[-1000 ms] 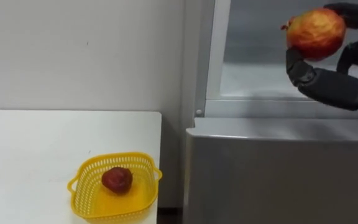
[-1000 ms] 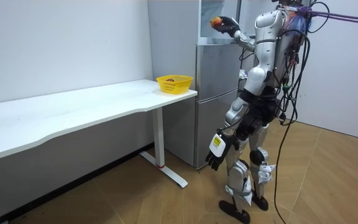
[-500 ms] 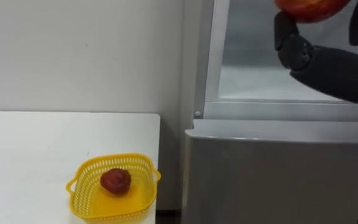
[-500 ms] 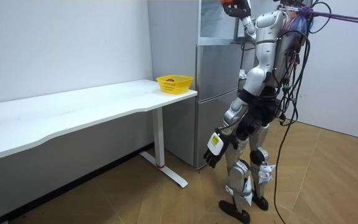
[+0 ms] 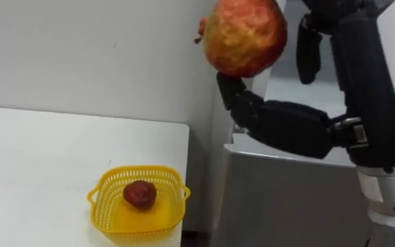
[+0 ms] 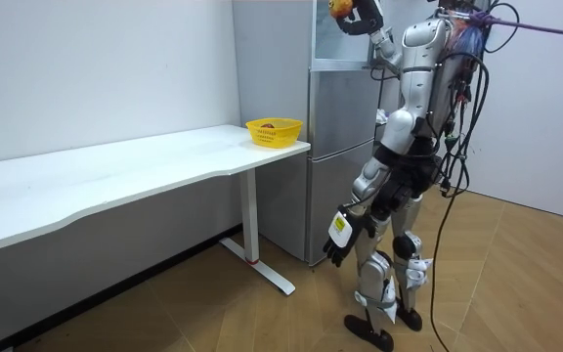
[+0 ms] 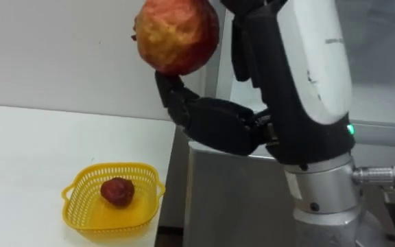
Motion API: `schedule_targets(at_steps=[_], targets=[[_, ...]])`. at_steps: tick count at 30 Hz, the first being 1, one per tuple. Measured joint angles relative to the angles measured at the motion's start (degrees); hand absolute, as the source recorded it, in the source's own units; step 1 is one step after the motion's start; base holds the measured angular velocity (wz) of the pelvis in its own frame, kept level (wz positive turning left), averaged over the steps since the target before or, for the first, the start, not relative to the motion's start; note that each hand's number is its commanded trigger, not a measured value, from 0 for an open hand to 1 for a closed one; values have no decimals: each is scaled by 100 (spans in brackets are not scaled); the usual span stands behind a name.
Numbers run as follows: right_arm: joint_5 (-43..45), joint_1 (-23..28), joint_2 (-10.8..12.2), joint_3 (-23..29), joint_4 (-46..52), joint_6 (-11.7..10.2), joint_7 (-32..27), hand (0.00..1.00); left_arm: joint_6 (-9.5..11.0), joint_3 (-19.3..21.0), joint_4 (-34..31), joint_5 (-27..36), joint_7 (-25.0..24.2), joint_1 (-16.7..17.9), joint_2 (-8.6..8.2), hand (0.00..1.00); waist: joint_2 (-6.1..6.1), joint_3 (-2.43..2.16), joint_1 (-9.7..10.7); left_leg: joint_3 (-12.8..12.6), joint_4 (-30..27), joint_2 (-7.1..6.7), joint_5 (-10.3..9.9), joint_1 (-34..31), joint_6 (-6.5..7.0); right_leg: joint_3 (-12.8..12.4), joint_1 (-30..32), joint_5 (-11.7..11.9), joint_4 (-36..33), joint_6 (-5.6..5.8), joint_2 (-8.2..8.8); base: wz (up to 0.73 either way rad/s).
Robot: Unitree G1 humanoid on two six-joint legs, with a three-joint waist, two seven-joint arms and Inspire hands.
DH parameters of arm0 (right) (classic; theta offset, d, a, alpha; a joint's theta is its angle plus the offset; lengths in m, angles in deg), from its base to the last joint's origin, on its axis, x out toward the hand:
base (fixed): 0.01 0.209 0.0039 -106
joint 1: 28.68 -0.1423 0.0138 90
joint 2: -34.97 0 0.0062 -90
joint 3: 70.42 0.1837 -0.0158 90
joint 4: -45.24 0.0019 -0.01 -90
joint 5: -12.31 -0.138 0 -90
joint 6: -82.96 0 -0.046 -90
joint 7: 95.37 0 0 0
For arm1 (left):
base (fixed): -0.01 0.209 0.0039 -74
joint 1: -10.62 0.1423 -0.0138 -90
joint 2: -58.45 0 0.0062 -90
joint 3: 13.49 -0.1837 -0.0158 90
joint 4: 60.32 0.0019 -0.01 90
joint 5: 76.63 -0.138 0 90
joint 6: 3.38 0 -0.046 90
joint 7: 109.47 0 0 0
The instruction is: Retrieve from the upper fridge
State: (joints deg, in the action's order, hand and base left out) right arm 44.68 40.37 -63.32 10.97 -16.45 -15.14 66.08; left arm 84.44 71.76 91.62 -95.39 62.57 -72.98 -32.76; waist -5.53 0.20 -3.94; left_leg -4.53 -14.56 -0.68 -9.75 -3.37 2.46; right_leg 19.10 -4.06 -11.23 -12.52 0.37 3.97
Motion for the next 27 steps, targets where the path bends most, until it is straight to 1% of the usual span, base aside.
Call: schedule_targets(at_steps=[2, 4, 5, 9, 11, 14, 16, 17, 20, 22, 25, 27], targets=[[91, -15, 1, -160, 0, 1, 102, 100, 9, -2, 9, -9, -1, -28, 2, 0, -9, 5, -109, -4, 13, -2, 0, 12, 0, 0, 2, 0, -2, 0, 0, -2], [257, -17, 4, -282, -2, -5, 159, 100, 32, 2, 43, -107, -2, -50, 7, 0, -26, 15, -177, 13, 13, -1, 3, 3, -3, 18, 0, 0, -1, 0, -4, 2], [365, -20, 20, -377, -2, 3, 200, 100, 32, 2, 62, -130, -15, -52, 9, 0, -39, 12, -237, 15, 12, 0, 4, 3, -5, 18, -1, 0, -1, 0, -8, 3], [527, -103, 142, -595, -13, 0, 381, 100, 31, -15, 85, -198, -154, -57, 16, 0, -55, 26, -315, 124, -14, -17, 4, -55, -5, 147, -8, 0, 1, 0, 2, 16], [662, -318, 210, -706, -60, -4, 513, 100, 29, -98, 110, -228, -239, -80, 18, 0, -57, 32, -381, 169, -26, -21, 5, -110, -7, 173, 23, 0, 4, 1, 2, 9], [924, -609, 219, -893, -162, -2, 624, 100, 27, -116, 105, -302, -358, -138, 12, 0, -47, 42, -454, 200, -30, -15, 8, -133, -14, 220, 23, -2, 7, 3, 3, 9], [1129, -740, 252, -1093, -249, 7, 628, 100, 20, -136, 100, -327, -403, -145, 15, 0, -43, 44, -469, 204, -20, -13, 11, -131, -18, 228, 23, -3, 7, 5, 0, 2], [1210, -771, 265, -1237, -309, 21, 629, 100, 9, -249, 103, -326, -403, -157, 31, 0, -45, 44, -489, 203, -16, -13, 14, -123, -22, 236, 18, -3, 6, 5, -2, 0], [1319, -771, 267, -1503, -418, 70, 756, 100, 6, -345, 128, -326, -404, -206, 30, 0, -72, 51, -564, 200, -15, -13, 19, -113, -27, 238, 14, -3, 5, 6, -5, -1], [1395, -771, 271, -1540, -497, 68, 831, 100, 6, -341, 145, -328, -413, -214, 31, 0, -104, 44, -587, 203, -10, -13, 19, -110, -27, 236, 14, -4, 5, 6, -5, 0], [1557, -771, 271, -1543, -575, 154, 883, 100, 6, -344, 219, -330, -486, -228, 66, 0, -167, 56, -596, 236, -12, -19, 19, -120, -27, 293, 8, -4, 5, 7, -3, 4], [1669, -771, 279, -1544, -685, 168, 883, 100, 0, -382, 234, -332, -523, -226, 85, 0, -196, 60, -599, 263, -15, -23, 19, -119, -28, 304, 3, -4, 3, 7, -3, 8]])
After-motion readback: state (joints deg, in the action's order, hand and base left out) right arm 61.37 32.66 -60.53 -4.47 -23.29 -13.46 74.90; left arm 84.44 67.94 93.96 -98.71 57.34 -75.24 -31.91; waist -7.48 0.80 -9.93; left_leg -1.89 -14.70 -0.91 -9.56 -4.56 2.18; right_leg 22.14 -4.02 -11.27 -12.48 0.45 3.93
